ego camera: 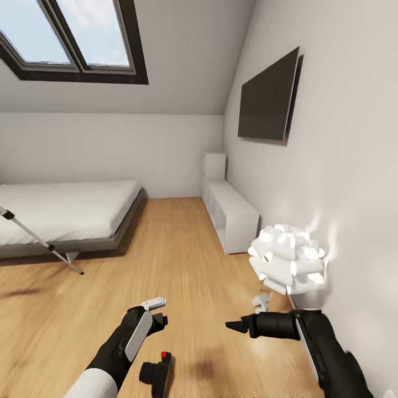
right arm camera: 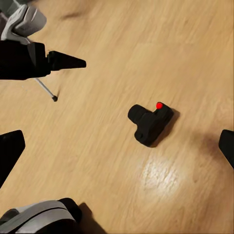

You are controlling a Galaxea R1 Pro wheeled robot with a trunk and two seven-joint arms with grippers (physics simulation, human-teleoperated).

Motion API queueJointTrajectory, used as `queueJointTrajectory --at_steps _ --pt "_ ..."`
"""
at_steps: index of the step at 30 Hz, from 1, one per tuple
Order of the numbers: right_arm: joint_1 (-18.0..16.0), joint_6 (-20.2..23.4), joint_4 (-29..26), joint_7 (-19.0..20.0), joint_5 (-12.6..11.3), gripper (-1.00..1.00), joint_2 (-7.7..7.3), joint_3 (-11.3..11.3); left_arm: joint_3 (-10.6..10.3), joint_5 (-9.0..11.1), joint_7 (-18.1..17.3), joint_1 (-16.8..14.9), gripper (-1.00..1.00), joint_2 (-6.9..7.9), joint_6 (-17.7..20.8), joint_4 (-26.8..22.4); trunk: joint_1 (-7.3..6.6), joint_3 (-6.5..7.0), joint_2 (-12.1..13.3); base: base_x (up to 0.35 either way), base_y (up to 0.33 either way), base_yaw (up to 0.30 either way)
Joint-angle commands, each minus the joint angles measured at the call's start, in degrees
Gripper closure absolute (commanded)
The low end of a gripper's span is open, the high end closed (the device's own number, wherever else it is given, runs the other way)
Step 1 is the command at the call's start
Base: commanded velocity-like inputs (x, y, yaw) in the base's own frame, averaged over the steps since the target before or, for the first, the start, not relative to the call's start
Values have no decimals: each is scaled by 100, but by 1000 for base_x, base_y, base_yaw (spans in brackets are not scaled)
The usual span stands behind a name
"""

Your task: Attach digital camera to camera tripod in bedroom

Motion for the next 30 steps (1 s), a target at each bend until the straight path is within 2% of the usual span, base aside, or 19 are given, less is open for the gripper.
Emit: queueJointTrajectory --at_steps 1,8,21,23,26,27,29,30 --pt "-6 38 -33 126 45 -100 -44 -11 -14 60 55 -3 -100 2 10 -10 21 -25 -44 0 0 0" --pt "-9 61 -110 335 27 -100 -206 -14 -14 60 55 -3 -100 2 2 -33 175 -150 -325 0 0 0" --pt "-9 71 -94 384 45 -100 -239 -18 -17 66 -11 -3 -100 5 2 -55 441 -388 -808 0 0 0" --pt "-11 72 -73 382 39 -100 -241 -23 -14 68 -307 -3 -100 11 8 -58 447 -432 -810 0 0 0" --pt "-11 72 -70 382 38 -100 -241 -23 -11 68 -511 -3 -100 17 9 -61 454 -499 -814 0 0 0" --pt "-10 72 -69 382 37 -100 -241 -24 -7 65 -882 -3 -100 40 13 -59 457 -521 -816 0 0 0" --pt "-11 72 -68 381 37 -100 -241 -26 -5 63 -1095 -3 -100 67 16 -57 462 -565 -818 0 0 0" --pt "-11 72 -68 381 37 -100 -241 -26 -5 63 -1095 -3 -100 67 16 -57 465 -587 -820 0 0 0"
